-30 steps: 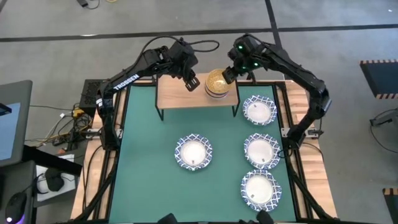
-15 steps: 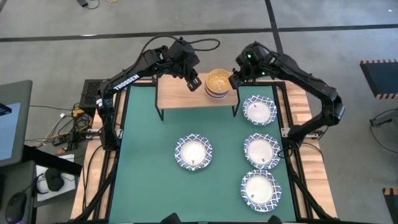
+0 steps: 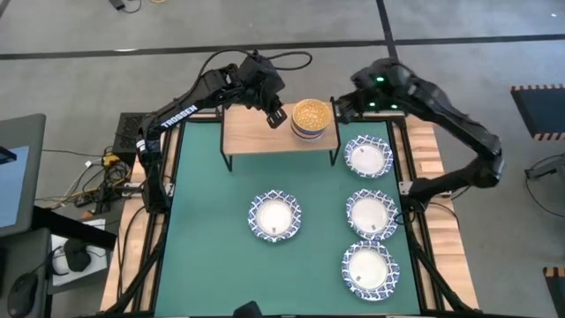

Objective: Place and stack bowls onto a shelf
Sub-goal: Put the white bowl on the shelf

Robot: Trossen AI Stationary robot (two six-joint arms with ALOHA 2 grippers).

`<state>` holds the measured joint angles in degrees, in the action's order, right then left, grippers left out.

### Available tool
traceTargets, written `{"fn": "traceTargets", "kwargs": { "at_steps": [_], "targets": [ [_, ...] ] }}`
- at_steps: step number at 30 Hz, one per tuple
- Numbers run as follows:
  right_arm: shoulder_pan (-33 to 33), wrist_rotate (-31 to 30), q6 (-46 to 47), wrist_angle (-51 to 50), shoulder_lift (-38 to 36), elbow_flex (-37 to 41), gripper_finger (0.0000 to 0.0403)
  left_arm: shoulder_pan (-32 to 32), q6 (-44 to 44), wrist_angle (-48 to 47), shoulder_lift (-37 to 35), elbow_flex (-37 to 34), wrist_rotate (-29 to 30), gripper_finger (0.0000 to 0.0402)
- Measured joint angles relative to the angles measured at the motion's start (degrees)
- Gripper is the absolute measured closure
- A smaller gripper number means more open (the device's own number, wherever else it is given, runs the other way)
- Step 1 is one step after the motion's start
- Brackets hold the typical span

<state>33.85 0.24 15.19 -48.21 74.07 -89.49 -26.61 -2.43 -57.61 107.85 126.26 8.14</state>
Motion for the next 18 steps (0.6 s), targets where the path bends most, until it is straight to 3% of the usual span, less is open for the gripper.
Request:
{"fn": "traceTargets", "kwargs": {
  "at_steps": [6,13,18],
  "targets": [
    [-1.4,-9.6,3.9,-2.8,-7.4,4.3,0.0257,0.2,-2.8,9.3,0.0,0.0,-9.3,0.0291],
    [1.1,-13.2,14.8,-3.3,-15.0,20.7,0.0257,0.8,-2.5,11.9,0.0,0.0,-10.0,0.0291],
    [4.2,-14.7,23.7,-3.9,-16.1,31.2,0.0257,1.3,-1.0,12.7,-0.1,-2.5,-11.0,0.0291]
  ]
}}
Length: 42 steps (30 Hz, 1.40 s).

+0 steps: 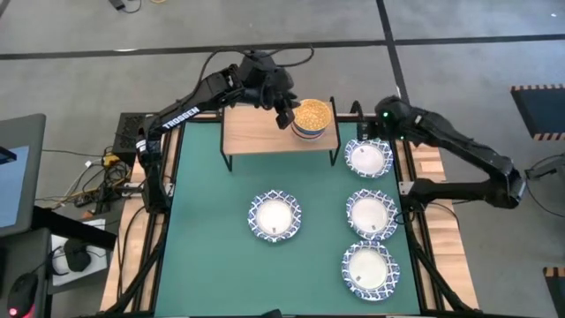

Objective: Place and stack bowls onto a shelf
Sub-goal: Put the white bowl on the shelf

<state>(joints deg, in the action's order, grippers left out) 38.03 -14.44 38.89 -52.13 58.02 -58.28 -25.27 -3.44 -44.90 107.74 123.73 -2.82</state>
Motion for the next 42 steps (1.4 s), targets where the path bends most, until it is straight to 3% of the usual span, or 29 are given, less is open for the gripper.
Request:
{"fn": "traceTargets", "kwargs": {
  "at_steps": [4,14,20,29,38,42],
  "targets": [
    [3.3,-0.5,5.9,0.1,1.0,6.4,0.0257,0.8,1.1,-0.3,0.1,-2.5,-1.5,0.0291],
    [9.4,-0.2,8.3,-2.9,8.2,14.3,0.0257,2.0,0.6,-0.9,0.1,-8.0,-1.2,0.0291],
    [10.0,0.8,9.2,-8.3,12.8,14.8,0.0257,2.0,-2.8,-2.1,0.1,-8.6,-0.8,0.0291],
    [11.3,-2.1,10.6,-8.8,17.4,14.8,0.0257,1.6,-7.1,-2.9,0.1,-8.6,2.2,0.0291],
    [13.3,-2.5,13.0,-9.7,17.2,17.8,0.0257,0.5,-6.9,-6.1,-0.8,-8.6,2.2,0.0291],
    [13.6,0.5,14.7,-7.3,15.3,21.9,0.0257,0.0,-6.9,-5.9,-2.1,-8.6,3.4,0.0291]
  ]
}}
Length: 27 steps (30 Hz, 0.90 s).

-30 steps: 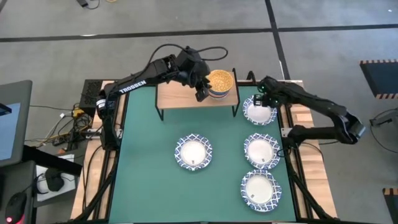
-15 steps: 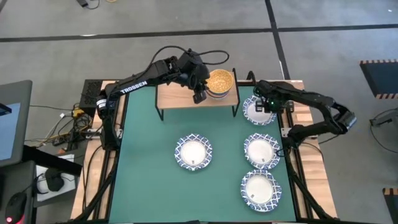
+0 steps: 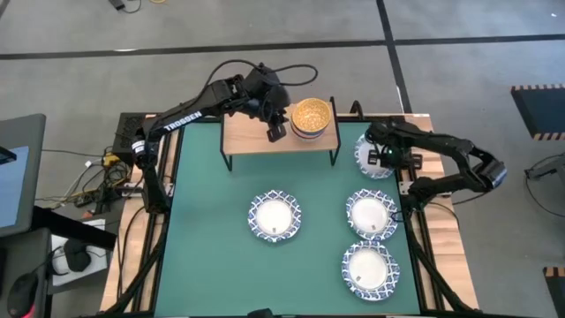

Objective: Place and stack bowls onto a shelf
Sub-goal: Put the white bowl on the shelf

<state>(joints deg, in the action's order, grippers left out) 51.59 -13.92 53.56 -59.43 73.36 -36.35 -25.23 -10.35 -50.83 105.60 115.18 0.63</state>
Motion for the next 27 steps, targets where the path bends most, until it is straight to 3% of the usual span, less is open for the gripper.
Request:
{"fn": "traceTargets", "kwargs": {
  "at_steps": [7,14,22,27],
  "targets": [
    [-0.1,6.0,0.2,9.0,-2.6,4.5,0.0257,-0.5,-0.9,2.2,-0.2,0.0,0.9,0.0291],
    [-2.4,8.2,0.4,9.2,-7.1,4.4,0.0269,-0.5,0.3,2.3,-0.2,0.0,0.9,0.0291],
    [-4.6,7.7,1.7,8.5,-17.2,2.4,0.0264,-0.5,2.1,2.4,-0.2,0.0,0.8,0.0291],
    [-4.6,6.6,2.7,5.6,-18.7,2.6,0.0246,-0.5,2.3,2.5,-0.2,0.0,0.8,0.0291]
  ]
}}
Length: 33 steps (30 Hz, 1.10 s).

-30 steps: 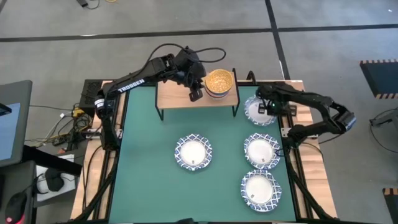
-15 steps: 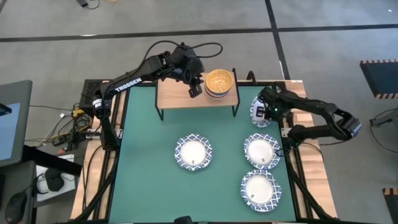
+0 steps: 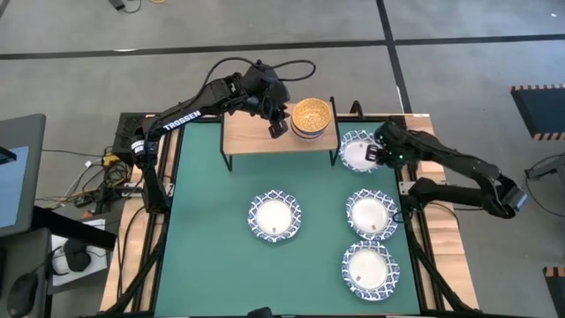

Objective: Place and stack bowls onto a shelf
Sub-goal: Put the white bowl on the shelf

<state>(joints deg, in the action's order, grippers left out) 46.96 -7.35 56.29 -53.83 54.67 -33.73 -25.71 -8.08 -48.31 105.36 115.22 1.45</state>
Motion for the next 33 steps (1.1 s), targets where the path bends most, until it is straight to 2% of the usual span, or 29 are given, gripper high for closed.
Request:
{"fn": "traceTargets", "kwargs": {
  "at_steps": [9,17,26,29,33],
  "targets": [
    [-2.0,1.5,6.4,8.7,0.0,5.8,0.0202,0.0,0.6,0.4,0.0,0.0,-0.2,0.0291],
    [-2.6,0.0,9.3,13.7,0.0,7.9,0.0213,0.4,0.4,0.3,0.0,0.0,-0.2,0.0291],
    [-2.6,-2.5,9.5,17.8,0.0,7.8,0.0257,0.9,0.4,0.3,0.0,0.0,-0.1,0.0291],
    [-2.6,-3.7,7.8,17.9,0.0,7.8,0.0296,0.9,0.3,0.3,0.0,0.0,-0.1,0.0291],
    [-2.6,-6.8,6.5,18.0,0.1,7.8,0.0368,0.9,0.3,0.3,0.0,0.8,-0.1,0.0291]
  ]
}}
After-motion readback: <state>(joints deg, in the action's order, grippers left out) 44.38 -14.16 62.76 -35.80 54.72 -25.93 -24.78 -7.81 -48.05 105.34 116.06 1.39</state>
